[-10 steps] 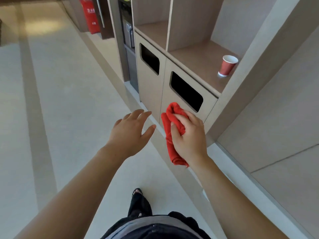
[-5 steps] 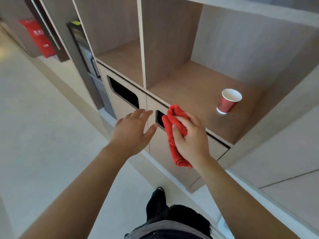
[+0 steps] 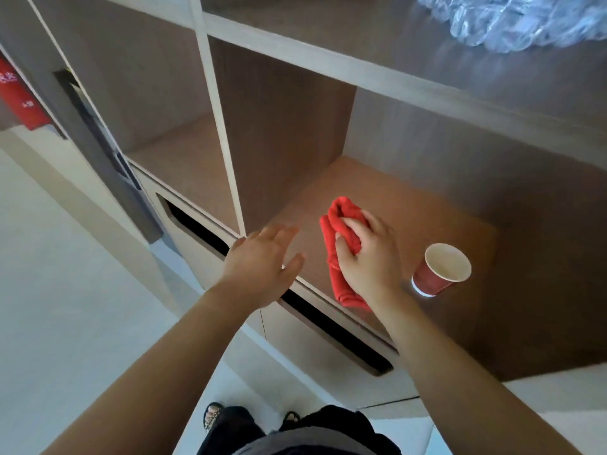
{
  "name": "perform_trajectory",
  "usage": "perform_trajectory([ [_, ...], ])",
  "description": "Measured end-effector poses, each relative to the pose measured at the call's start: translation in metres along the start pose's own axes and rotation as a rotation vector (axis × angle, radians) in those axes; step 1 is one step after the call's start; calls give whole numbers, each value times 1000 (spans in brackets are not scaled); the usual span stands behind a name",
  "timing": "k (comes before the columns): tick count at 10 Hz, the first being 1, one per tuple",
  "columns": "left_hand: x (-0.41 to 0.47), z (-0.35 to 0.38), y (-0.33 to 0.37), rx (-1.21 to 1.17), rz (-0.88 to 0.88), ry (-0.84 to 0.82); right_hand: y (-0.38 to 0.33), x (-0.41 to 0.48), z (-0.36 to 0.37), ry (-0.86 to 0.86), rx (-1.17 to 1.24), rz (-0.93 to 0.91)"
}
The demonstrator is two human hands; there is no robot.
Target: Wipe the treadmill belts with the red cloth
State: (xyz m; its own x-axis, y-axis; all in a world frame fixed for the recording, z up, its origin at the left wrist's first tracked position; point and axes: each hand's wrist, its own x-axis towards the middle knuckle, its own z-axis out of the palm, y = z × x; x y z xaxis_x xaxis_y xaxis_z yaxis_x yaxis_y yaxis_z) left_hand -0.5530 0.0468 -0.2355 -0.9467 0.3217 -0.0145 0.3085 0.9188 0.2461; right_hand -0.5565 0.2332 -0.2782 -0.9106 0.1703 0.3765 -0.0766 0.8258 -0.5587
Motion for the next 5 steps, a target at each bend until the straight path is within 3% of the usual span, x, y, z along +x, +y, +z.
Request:
perform_trajectory([
  [2, 38, -5, 1, -1, 49, -40, 36, 22, 30, -360, -181, 146],
  [5, 55, -11, -3, 20, 160, -72, 10, 20, 12, -231, -212, 155],
])
